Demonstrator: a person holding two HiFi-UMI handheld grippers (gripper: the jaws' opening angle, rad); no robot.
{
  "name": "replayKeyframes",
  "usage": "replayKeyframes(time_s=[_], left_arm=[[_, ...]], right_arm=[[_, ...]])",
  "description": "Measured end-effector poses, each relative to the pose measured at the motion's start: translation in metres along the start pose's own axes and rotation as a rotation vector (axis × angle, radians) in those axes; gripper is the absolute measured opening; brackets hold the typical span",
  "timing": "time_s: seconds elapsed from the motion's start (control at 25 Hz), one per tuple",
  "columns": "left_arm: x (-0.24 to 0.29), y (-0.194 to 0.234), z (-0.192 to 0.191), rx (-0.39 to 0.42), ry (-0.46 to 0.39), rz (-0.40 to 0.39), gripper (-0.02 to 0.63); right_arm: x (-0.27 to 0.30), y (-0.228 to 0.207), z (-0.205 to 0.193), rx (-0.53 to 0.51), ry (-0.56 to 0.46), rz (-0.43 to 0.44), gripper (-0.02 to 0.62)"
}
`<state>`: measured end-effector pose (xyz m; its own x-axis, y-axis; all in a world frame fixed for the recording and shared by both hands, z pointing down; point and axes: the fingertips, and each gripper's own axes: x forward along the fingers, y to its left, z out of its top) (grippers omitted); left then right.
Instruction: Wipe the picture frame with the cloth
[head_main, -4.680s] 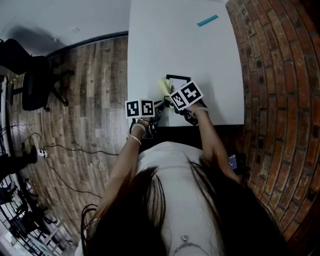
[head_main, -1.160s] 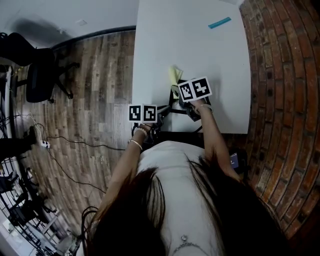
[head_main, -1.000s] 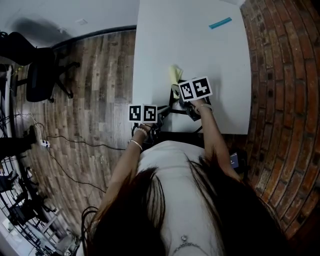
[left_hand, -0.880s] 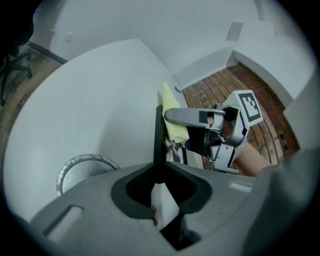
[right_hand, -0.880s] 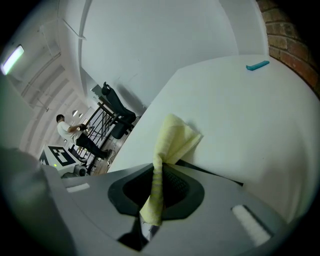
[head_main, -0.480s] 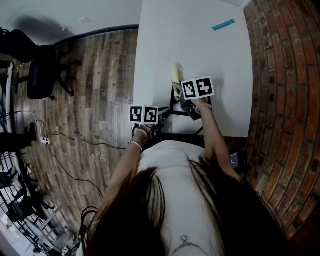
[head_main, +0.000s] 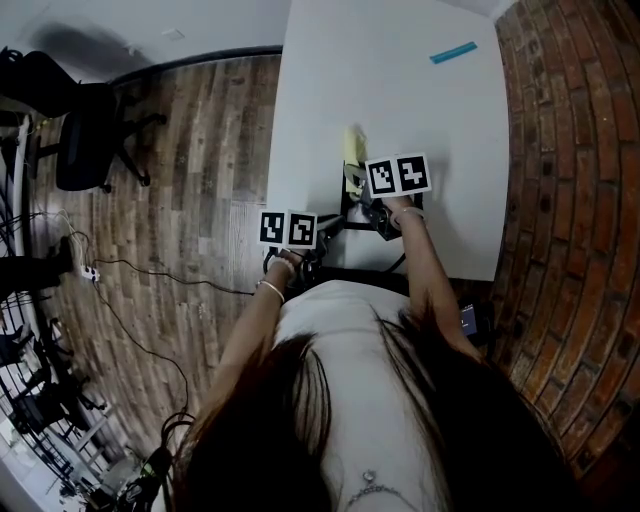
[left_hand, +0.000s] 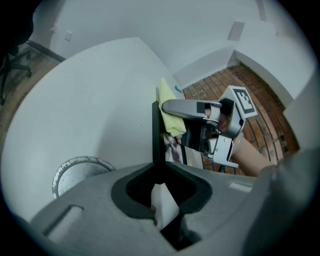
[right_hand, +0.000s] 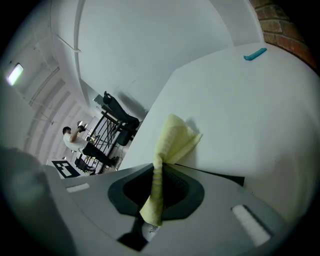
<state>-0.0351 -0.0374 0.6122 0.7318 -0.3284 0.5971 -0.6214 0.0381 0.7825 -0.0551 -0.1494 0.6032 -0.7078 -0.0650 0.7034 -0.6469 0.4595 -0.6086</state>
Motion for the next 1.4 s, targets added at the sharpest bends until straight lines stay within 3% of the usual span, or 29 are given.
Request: replayKeyframes(time_s=[0.48, 1.4], left_arm=[[-0.001, -0.002, -0.001, -0.007, -0.009, 0.009, 0.064], [-0.001, 0.002, -0.001, 0.020, -0.032, 0.032, 0.066]], right_arm=[[0.005, 0.005, 0.015, 0.050, -0.057, 0.015, 0.035], [-0.030, -0.010, 0.028, 0.057, -0.189, -0.087, 0.035]])
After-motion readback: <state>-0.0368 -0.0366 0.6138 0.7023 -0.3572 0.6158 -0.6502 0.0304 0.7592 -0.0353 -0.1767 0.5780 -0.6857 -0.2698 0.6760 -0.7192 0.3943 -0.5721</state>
